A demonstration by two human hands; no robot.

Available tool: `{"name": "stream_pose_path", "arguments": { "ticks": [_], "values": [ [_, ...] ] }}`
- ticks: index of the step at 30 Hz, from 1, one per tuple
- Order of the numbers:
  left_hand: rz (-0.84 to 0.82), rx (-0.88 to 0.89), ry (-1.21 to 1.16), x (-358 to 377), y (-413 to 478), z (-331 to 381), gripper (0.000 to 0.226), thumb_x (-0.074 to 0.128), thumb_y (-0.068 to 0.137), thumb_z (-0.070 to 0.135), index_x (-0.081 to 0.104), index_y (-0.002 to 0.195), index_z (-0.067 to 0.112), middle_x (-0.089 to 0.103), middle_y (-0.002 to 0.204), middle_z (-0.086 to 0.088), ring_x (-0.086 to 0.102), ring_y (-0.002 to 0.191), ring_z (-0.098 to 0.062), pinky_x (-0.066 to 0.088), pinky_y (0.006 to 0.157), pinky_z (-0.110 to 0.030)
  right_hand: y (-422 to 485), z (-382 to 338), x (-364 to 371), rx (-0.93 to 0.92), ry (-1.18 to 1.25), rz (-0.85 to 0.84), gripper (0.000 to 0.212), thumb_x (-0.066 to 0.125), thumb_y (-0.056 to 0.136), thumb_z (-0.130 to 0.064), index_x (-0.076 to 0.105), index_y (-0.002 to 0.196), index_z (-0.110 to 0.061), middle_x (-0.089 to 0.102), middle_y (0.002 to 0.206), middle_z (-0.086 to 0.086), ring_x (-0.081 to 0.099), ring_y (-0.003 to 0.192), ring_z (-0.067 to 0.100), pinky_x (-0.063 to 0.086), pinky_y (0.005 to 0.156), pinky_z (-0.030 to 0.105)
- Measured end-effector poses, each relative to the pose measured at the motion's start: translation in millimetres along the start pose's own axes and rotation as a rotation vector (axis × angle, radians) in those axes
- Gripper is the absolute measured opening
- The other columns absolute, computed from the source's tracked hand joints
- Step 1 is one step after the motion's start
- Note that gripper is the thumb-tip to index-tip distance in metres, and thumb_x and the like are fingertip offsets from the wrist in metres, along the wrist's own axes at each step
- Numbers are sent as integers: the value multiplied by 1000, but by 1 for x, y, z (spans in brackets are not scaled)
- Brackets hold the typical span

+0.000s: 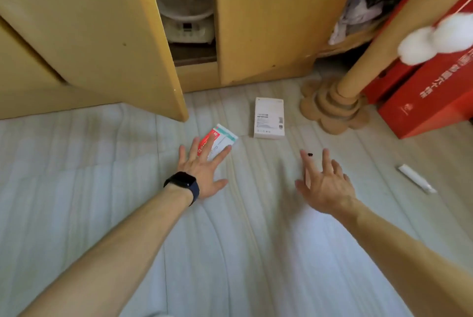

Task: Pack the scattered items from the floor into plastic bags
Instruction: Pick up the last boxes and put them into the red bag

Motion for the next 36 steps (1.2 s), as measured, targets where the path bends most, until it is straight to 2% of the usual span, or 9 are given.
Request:
{"name": "stream_pose_path", "arguments": {
  "ticks": [4, 8, 13, 16, 21, 25, 29, 32, 36],
  "values": [
    [0, -108, -183, 19, 43, -6, 74, 38, 91, 67, -4, 150, 51, -20, 161, 3, -4, 148, -34, 6, 116, -54, 27, 6, 38, 118, 95, 34, 67, 28, 98, -56, -8, 152, -38, 1, 164, 8, 11, 148, 36, 22, 116, 52],
    [141, -158, -370, 40, 12, 6, 57, 52, 93, 49, 29, 145, 51, 13, 158, 4, 33, 126, -31, 35, 107, -39, -11, -10, 68, -49, -39, 140, 63, 37, 97, -18, 12, 152, -34, 10, 163, 6, 28, 137, 30, 36, 104, 41],
    [-18, -141, -332, 45, -58, 27, 63, 57, 89, 43, 29, 145, 50, 23, 148, 3, 36, 119, -28, 38, 104, -34, -64, -16, 65, -147, -79, -92, 75, 45, 95, -1, 9, 155, -29, 25, 152, 4, 45, 110, 30, 48, 70, 33],
    [-147, -72, -266, 38, -99, 44, 64, 56, 86, 45, 30, 144, 51, 32, 140, 2, 41, 113, -29, 41, 100, -34, -90, -4, 46, -244, -37, -260, 57, 39, 98, -12, 31, 151, -31, 60, 120, 4, 60, 102, 28, 51, 80, 33],
    [-260, 61, -376, -27, -143, 96, 71, 62, 73, 58, 33, 138, 56, 41, 133, 0, 49, 116, -29, 44, 97, -35, -189, 43, -17, -209, 148, -298, 55, 41, 93, -15, 50, 139, -43, 63, 128, 0, 60, 105, 25, 49, 88, 30],
    [-156, 382, -510, -97, -197, 186, 82, 70, 68, 49, 33, 140, 51, 52, 117, 6, 50, 115, -16, 43, 93, -27, -304, 107, -48, -1, 735, -178, 49, 51, 90, -14, 61, 125, -46, 69, 87, 2, 65, 72, 20, 52, 67, 26],
    [-218, 625, -644, -139, -265, 280, 89, 73, 60, 45, 30, 137, 56, 51, 119, 6, 53, 110, -12, 46, 96, -29, -413, 177, -25, 378, 1455, 200, 40, 54, 92, 1, 70, 118, -27, 65, 114, 7, 65, 74, 20, 54, 64, 27],
    [-313, 742, -677, -134, -305, 348, 89, 70, 57, 51, 33, 138, 51, 52, 118, 2, 54, 106, -14, 45, 91, -25, -464, 205, 18, 632, 1623, 345, 37, 54, 90, 2, 71, 111, -23, 68, 113, 10, 66, 78, 22, 54, 64, 29],
    [-592, 768, -662, -96, -340, 415, 80, 68, 59, 50, 45, 135, 41, 59, 120, 2, 61, 99, -14, 54, 81, -27, -491, 217, 75, 892, 1636, 231, 32, 46, 86, 4, 69, 107, -6, 63, 78, 11, 58, 52, 17, 44, 47, 22]
  ]
}}
Point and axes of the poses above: each hand's wrist, its own y-axis towards the middle knuckle, its own x-axis out of the palm, z = x × y, the point moved 2 cm from there along y, towards the middle knuckle
